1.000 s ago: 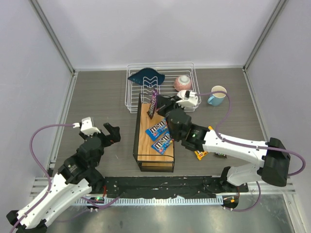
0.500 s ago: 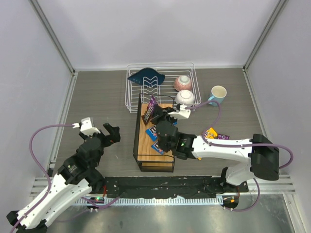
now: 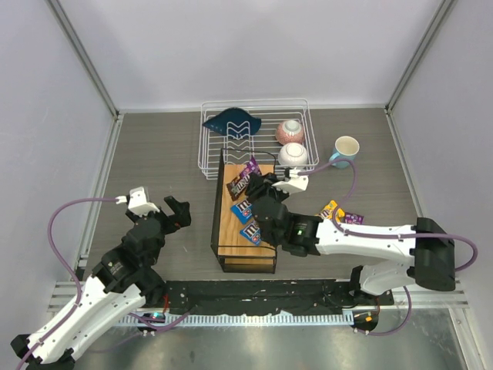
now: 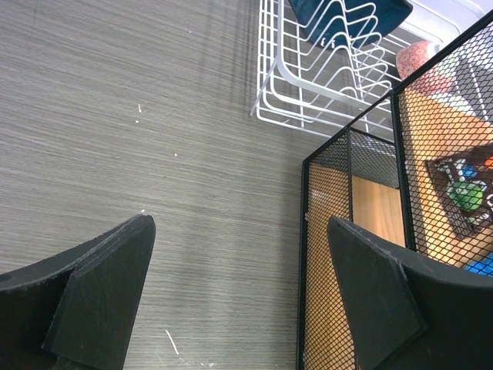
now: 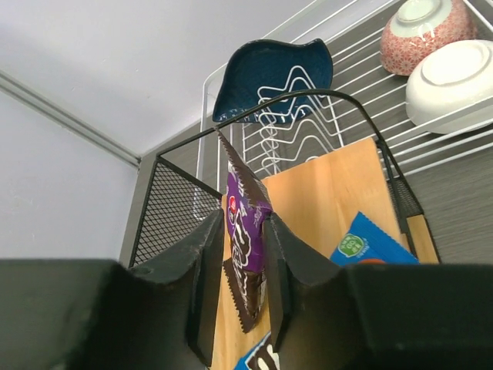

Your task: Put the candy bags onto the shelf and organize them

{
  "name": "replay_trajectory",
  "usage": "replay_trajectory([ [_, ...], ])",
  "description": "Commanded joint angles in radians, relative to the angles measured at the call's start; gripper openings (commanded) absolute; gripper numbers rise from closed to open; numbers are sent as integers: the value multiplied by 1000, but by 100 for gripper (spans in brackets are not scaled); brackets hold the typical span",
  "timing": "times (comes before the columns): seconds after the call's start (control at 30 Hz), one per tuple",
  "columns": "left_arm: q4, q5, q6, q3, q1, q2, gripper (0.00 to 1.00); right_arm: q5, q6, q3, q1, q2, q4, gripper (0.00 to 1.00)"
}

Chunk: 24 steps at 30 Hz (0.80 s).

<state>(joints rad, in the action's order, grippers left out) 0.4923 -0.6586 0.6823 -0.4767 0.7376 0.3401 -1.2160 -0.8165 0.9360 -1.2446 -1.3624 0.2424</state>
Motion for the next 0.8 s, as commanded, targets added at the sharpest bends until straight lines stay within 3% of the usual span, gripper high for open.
replay_trajectory([
  [0.0, -8, -12, 13, 1, 2, 7, 99, -8, -46, -16, -9, 89, -101, 41],
  [0.07, -8, -12, 11, 0, 3, 8, 100, 19, -44, -29, -9, 111, -110, 45],
  [0.2, -8, -12, 13, 3, 3, 5, 100, 68, -21, -60, -9, 170, -107, 65],
  [0.37, -8, -12, 13, 0, 3, 7, 100, 122, 26, -80, -9, 221, -126, 66],
  [0.5, -8, -7, 13, 3, 3, 7, 100, 260, 158, -123, -7, 264, -28, 69],
  [0.77, -8, -4, 11, 0, 3, 8, 100, 441, 178, -80, 4, 218, -74, 69],
])
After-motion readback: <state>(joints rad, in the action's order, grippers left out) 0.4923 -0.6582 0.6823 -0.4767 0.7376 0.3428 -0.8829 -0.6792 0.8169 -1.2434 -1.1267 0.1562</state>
